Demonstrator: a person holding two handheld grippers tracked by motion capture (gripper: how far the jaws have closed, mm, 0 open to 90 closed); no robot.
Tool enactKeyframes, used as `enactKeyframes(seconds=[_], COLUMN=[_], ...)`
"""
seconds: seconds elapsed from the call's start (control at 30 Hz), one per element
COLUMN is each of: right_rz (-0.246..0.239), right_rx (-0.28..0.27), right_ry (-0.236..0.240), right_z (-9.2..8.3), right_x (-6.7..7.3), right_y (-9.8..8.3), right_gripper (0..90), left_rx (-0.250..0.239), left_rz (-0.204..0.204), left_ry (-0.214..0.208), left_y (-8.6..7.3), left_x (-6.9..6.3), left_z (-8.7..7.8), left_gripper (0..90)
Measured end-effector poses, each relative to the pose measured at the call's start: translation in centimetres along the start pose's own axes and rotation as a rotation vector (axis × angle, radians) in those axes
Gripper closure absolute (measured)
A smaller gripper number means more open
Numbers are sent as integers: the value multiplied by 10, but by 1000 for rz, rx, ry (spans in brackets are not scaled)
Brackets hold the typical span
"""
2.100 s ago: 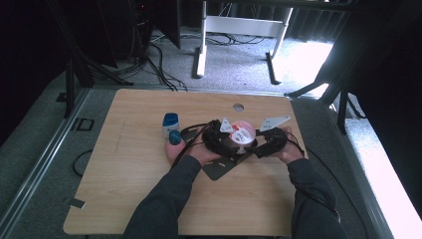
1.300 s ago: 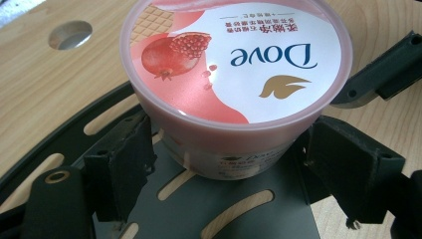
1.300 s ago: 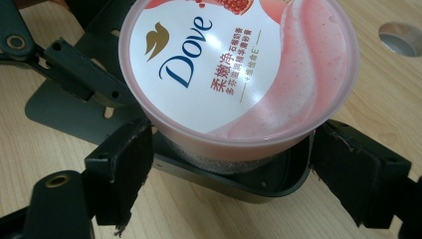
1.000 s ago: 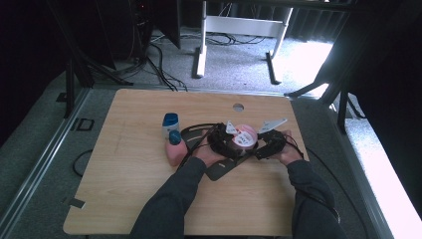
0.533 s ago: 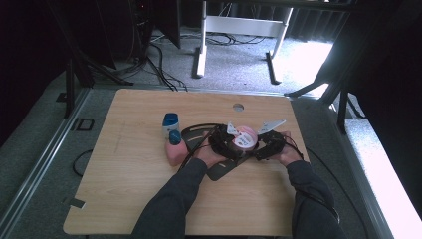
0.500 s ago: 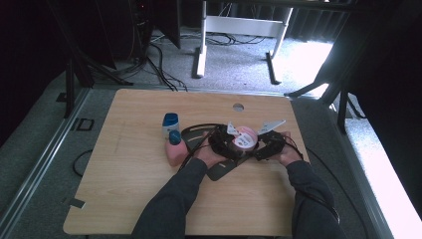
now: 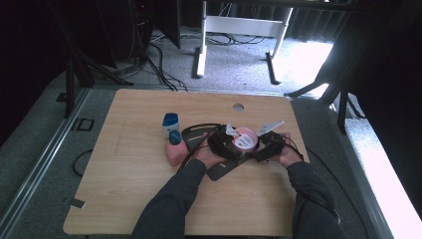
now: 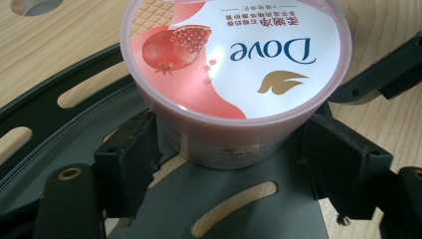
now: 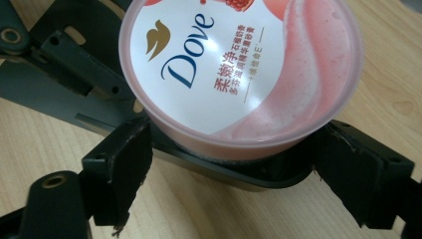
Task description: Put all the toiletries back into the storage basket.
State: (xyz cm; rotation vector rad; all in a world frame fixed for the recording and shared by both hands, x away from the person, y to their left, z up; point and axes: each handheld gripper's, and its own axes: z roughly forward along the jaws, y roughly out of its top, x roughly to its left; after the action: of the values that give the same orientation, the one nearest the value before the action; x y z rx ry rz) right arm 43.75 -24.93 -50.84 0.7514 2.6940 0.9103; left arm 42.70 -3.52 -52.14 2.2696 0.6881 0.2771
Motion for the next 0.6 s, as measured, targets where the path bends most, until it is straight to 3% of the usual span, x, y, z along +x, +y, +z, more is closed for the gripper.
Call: enactKeyframes(seconds=[0.23, 0.4, 0.6], right_rz=[-7, 1, 45], right_rx=[14, -6, -8], right_ry=[-19, -34, -17], right_z=[-2, -8, -4], right_x=[3, 4, 5], right_y=[-2, -5, -21], right_gripper=[147, 150, 161], left_rx=[-25, -28, -27], left_rz=[-16, -16, -17], left_ry=[-9, -8, 1], left_y=[-5, -6, -7], left_x=[0, 0, -2], left_z=[-2, -2, -3], left_gripper=[293, 302, 328])
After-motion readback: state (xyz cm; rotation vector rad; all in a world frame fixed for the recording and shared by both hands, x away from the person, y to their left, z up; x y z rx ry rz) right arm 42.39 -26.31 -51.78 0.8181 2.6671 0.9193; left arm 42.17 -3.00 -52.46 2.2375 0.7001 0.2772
